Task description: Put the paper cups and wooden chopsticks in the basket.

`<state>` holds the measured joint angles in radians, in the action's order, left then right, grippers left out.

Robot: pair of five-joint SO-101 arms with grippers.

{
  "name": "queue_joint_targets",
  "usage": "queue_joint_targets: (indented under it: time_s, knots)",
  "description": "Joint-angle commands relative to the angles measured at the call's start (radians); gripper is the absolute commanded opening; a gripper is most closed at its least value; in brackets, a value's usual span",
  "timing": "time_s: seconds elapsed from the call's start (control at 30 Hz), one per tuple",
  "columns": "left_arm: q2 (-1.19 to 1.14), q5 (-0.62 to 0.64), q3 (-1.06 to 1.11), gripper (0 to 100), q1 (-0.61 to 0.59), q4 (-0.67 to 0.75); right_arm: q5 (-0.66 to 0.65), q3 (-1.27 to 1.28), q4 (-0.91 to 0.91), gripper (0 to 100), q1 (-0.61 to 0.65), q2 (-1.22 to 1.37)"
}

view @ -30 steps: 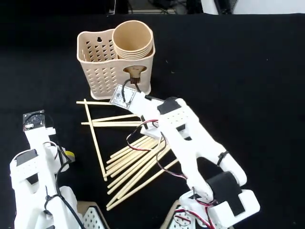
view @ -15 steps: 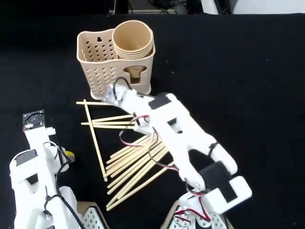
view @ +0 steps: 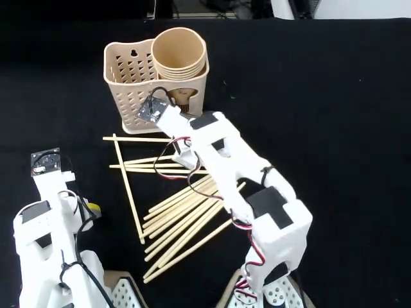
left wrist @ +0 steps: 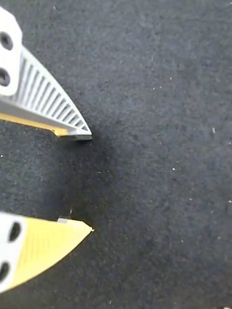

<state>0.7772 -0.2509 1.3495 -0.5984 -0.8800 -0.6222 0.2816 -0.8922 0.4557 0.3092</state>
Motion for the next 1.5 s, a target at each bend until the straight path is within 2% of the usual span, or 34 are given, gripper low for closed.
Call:
queue_joint_targets:
  time_s: [0.0, 0.13, 0.23, 0.33, 0.47, 0.57, 0.77, 1.2, 1.47]
  knots:
    - [0.012, 0.006, 0.001, 28, -0.002, 0.011, 0.008, -0.041, -0.009, 11.1, -0.012, 0.004]
    - [0.012, 0.006, 0.001, 28, -0.002, 0.011, -0.023, -0.035, -0.069, 15.4, -0.009, 0.005]
    - [0.012, 0.006, 0.001, 28, -0.002, 0.011, -0.126, -0.035, -0.149, 9.2, 0.012, 0.001]
    - [0.012, 0.006, 0.001, 28, -0.002, 0.011, -0.158, -0.042, -0.173, 0.9, 0.02, 0.001]
    - [0.012, 0.006, 0.001, 28, -0.002, 0.011, -0.15, -0.062, -0.176, 3.3, 0.017, -0.001]
    - [0.012, 0.006, 0.001, 28, -0.002, 0.011, -0.074, -0.099, -0.176, 4.1, 0.017, -0.001]
    - [0.012, 0.006, 0.001, 28, -0.002, 0.011, -0.058, -0.147, -0.18, 22.2, 0.017, 0.001]
    - [0.012, 0.006, 0.001, 28, -0.002, 0.011, -0.06, -0.173, -0.075, 21.8, 0.0, 0.013]
    - [0.012, 0.006, 0.001, 28, -0.002, 0.011, -0.06, -0.231, -0.075, 21.5, 0.0, 0.142]
